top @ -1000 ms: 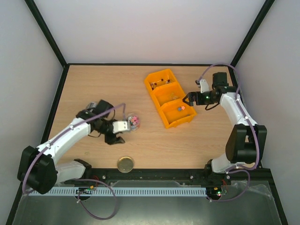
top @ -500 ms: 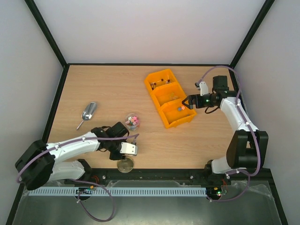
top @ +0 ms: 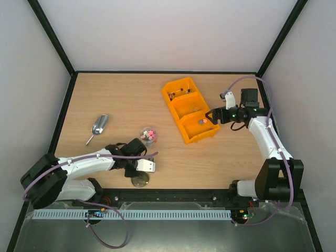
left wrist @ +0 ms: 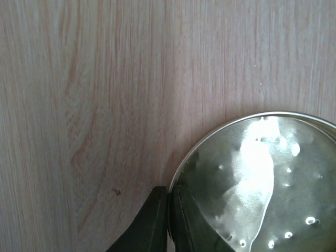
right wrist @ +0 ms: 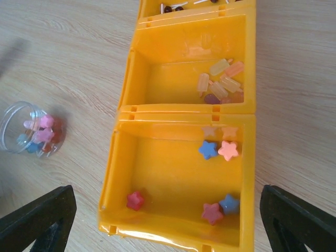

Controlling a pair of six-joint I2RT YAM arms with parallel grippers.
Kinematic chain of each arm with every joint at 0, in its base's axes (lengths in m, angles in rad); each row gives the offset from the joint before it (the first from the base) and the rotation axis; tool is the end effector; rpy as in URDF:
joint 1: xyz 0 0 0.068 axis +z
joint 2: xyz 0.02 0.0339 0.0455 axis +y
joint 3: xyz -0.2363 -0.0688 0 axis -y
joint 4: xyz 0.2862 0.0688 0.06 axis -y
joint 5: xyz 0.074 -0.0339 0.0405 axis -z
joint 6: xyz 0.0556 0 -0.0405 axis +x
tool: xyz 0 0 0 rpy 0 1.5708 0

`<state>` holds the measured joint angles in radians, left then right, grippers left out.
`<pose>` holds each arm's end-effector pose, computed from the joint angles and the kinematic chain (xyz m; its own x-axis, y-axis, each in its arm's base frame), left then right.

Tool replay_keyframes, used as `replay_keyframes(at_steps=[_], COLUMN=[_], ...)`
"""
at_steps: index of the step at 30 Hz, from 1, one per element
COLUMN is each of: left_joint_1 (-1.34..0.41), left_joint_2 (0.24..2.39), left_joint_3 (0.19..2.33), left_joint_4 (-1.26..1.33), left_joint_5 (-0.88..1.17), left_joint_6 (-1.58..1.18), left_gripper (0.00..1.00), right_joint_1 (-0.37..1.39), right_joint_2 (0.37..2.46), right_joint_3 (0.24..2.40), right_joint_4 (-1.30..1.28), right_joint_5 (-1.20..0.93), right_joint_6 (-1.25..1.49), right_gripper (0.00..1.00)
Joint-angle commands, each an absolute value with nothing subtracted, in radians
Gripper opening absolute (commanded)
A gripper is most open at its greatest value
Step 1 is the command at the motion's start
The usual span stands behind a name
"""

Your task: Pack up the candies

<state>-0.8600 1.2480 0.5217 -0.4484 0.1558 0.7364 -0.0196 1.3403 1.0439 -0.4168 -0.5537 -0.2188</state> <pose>0.1557 -0.1940 0.0734 0.0831 0.9204 -0.3820 0.9879 -0.0257 0.1531 0.3495 0.0224 0.2380 -0.5559 -0.1738 -0.8129 -0.5138 0.8405 0.1717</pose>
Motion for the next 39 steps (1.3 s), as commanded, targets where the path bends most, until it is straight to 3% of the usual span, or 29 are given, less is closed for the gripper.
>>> replay_keyframes(at_steps=[1,4,9,11,19,29,39], left_joint_1=[-0.842,-0.770,-0.632,-0.593,-0.527,-0.505,-0.506], left_joint_2=[1.280,1.316,1.434,1.488,1.687,1.756,1.794], left_joint_3=[0.556,0.650,0.887,0.968,1.195,1.247,1.255], left_joint_4=[-0.489,-0.590,-0.887,-0.986,-1.294,-1.296,-1.296], left_joint_5=[0.195,0.355,0.670,0.756,0.964,1.066,1.089], left_joint_6=[0.711,0.702,0.816,0.849,0.984,0.918,0.892], left_gripper=[0.02,0.02,0.02,0.02,0.02,0.02,0.02], right_joint_1=[-0.017,-0.017,0.008,0.081,0.434,0.757,0.866], right_joint_2=[1.286,1.249,1.107,1.040,0.928,0.969,1.037], right_joint_3=[0.998,0.952,0.846,0.800,0.741,0.730,0.734], right_joint_4=[-0.403,-0.410,-0.412,-0.395,-0.334,-0.270,-0.113], right_joint_5=[-0.526,-0.560,-0.766,-0.792,-0.759,-0.658,-0.598], right_joint_6=[-0.284,-0.355,-0.525,-0.602,-0.851,-1.077,-1.046], right_gripper=[0.95,0.90,0.70,0.66,0.62,0.57,0.53])
